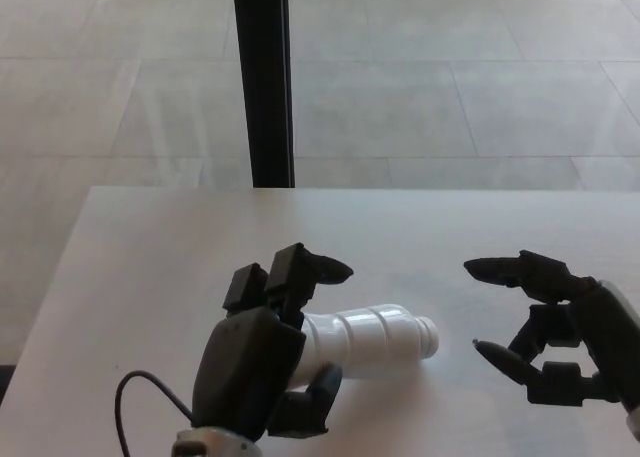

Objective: The robot uses its left hand to to lift the bottle kept on the middle of the desk and tilts it towards its right hand. It then uses its right hand to rotate its cap to open it and places the bottle and cap back on the desk

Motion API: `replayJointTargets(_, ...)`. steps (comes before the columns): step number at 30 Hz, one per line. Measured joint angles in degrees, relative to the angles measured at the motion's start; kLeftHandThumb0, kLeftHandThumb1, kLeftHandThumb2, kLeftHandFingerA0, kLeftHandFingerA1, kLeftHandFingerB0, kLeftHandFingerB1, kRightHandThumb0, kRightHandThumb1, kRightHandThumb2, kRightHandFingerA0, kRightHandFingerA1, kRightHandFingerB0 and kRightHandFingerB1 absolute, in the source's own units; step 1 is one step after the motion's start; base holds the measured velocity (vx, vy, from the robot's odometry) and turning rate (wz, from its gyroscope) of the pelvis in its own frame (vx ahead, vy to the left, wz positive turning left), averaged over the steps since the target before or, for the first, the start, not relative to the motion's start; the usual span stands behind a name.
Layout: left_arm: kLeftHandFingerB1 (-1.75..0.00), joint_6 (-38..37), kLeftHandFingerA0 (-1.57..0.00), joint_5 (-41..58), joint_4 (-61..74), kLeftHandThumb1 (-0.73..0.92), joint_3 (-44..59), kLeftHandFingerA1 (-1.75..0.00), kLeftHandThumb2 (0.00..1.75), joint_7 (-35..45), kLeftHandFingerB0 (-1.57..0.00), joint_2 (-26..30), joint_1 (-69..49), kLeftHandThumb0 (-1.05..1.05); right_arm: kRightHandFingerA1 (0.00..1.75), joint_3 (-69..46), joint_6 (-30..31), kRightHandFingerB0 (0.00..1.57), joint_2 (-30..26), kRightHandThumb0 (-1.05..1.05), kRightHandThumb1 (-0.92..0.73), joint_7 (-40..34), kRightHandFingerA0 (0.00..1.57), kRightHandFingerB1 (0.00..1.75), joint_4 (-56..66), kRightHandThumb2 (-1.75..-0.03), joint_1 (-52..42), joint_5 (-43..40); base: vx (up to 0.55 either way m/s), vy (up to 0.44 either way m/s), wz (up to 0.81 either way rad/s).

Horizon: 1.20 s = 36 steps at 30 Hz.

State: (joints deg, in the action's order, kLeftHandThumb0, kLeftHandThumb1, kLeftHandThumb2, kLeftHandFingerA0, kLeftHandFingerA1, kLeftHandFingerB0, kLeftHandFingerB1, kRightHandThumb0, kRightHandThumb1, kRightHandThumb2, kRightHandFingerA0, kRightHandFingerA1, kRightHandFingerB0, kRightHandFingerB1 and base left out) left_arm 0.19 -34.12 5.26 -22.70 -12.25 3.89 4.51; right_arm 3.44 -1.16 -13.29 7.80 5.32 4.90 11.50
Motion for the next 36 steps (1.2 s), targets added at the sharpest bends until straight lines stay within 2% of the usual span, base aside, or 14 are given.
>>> replayJointTargets(4,-1.39,2.1,-0.96,-0.6,1.7,0.54,-0.4,-1.69,1.18,2.8,-0.88,2.1,-0.3,0.20,1.08,-0.1,0.0,0.51,0.0,-0.45,-0.60,0.0,0.89,0.37,0.0,-0.58,0.0,0.0,0.00,0.000,0.00)
replayJointTargets(5,-1.18,2.9,-1.18,-0.8,2.3,0.54,-0.5,-1.32,1.16,3.9,-1.04,2.9,-0.3,0.24,1.08,-0.1,0.0,0.50,0.0,-0.44,-0.61,0.0,0.89,0.37,0.0,-0.58,0.0,0.0,0.00,0.000,0.00)
replayJointTargets(6,-1.40,3.5,-0.94,-1.0,2.7,0.56,-0.5,-1.72,1.14,4.6,-0.85,3.4,-0.4,0.17,1.07,-0.3,0.0,0.50,0.0,-0.44,-0.61,0.0,0.89,0.38,0.0,-0.58,0.0,0.0,0.00,0.000,0.00)
replayJointTargets(9,-1.39,5.5,-0.91,-1.6,4.0,0.58,-0.7,-1.71,1.09,7.1,-0.83,4.9,-0.4,0.18,1.08,-0.8,0.0,0.48,-0.2,-0.40,-0.62,0.0,0.86,0.38,0.0,-0.58,0.0,0.0,0.00,0.000,0.00)
replayJointTargets(10,-1.15,6.1,-1.13,-1.8,4.3,0.55,-0.7,-1.28,1.14,7.8,-1.02,5.4,-0.4,0.25,1.08,-1.1,0.0,0.48,-0.2,-0.40,-0.62,0.0,0.86,0.38,0.0,-0.58,0.0,-0.1,0.00,0.000,0.00)
replayJointTargets(11,-1.37,6.9,-0.89,-1.9,4.8,0.60,-0.7,-1.68,1.04,8.8,-0.83,5.9,-0.6,0.18,1.10,-1.5,0.0,0.48,-0.4,-0.39,-0.62,0.0,0.86,0.38,0.0,-0.59,0.0,-0.1,0.00,0.000,0.00)
replayJointTargets(12,-1.14,7.5,-1.11,-2.1,5.0,0.56,-0.7,-1.26,1.13,9.5,-1.00,6.4,-0.6,0.23,1.10,-1.8,0.0,0.47,-0.5,-0.39,-0.61,0.0,0.85,0.38,0.0,-0.59,0.1,-0.1,0.00,0.000,0.00)
replayJointTargets(13,-1.14,8.2,-1.11,-2.3,5.4,0.56,-0.8,-1.26,1.13,10.3,-1.00,7.0,-0.7,0.23,1.10,-2.0,0.0,0.47,-0.6,-0.39,-0.61,0.0,0.85,0.38,0.0,-0.59,0.1,-0.1,0.00,0.000,0.00)
replayJointTargets(14,-1.36,9.0,-0.89,-2.6,5.6,0.62,-0.9,-1.67,1.03,11.2,-0.83,7.6,-0.8,0.19,1.10,-2.2,0.0,0.47,-0.7,-0.38,-0.61,0.0,0.85,0.38,0.0,-0.59,0.1,-0.2,0.00,0.000,0.00)
replayJointTargets(15,-1.12,9.8,-1.10,-2.9,5.9,0.57,-1.0,-1.25,1.12,12.0,-0.99,8.0,-0.9,0.23,1.09,-2.5,0.0,0.48,-0.8,-0.38,-0.61,0.0,0.85,0.38,0.0,-0.58,0.2,-0.2,0.00,0.000,0.00)
replayJointTargets(18,-1.33,12.0,-0.89,-3.8,6.4,0.60,-1.4,-1.63,1.02,14.4,-0.86,9.0,-1.0,0.18,1.06,-3.2,0.0,0.48,-1.1,-0.36,-0.61,0.0,0.84,0.37,0.0,-0.58,0.4,-0.3,0.00,0.000,0.00)
replayJointTargets(21,-1.30,14.2,-0.92,-4.9,6.5,0.60,-1.7,-1.62,0.98,16.6,-0.89,10.1,-0.9,0.17,1.08,-4.2,0.0,0.49,-1.8,-0.35,-0.61,0.0,0.84,0.37,0.0,-0.58,1.0,-0.4,0.00,0.000,0.00)
replayJointTargets(30,-0.63,20.3,-0.81,-10.9,6.1,0.66,-6.5,-1.20,0.55,22.2,-0.65,10.0,4.1,-0.05,1.05,-4.8,0.0,0.48,-2.5,-0.35,-0.62,0.0,0.85,0.37,0.0,-0.58,2.6,-0.4,0.00,0.000,0.00)
replayJointTargets(36,-0.56,23.5,-0.78,-14.3,4.0,0.64,-10.0,-0.95,0.59,27.0,-0.49,9.4,9.0,-0.07,1.08,-4.7,0.1,0.49,-2.5,-0.31,-0.62,0.0,0.85,0.38,0.0,-0.58,2.6,-0.3,0.00,0.000,0.00)
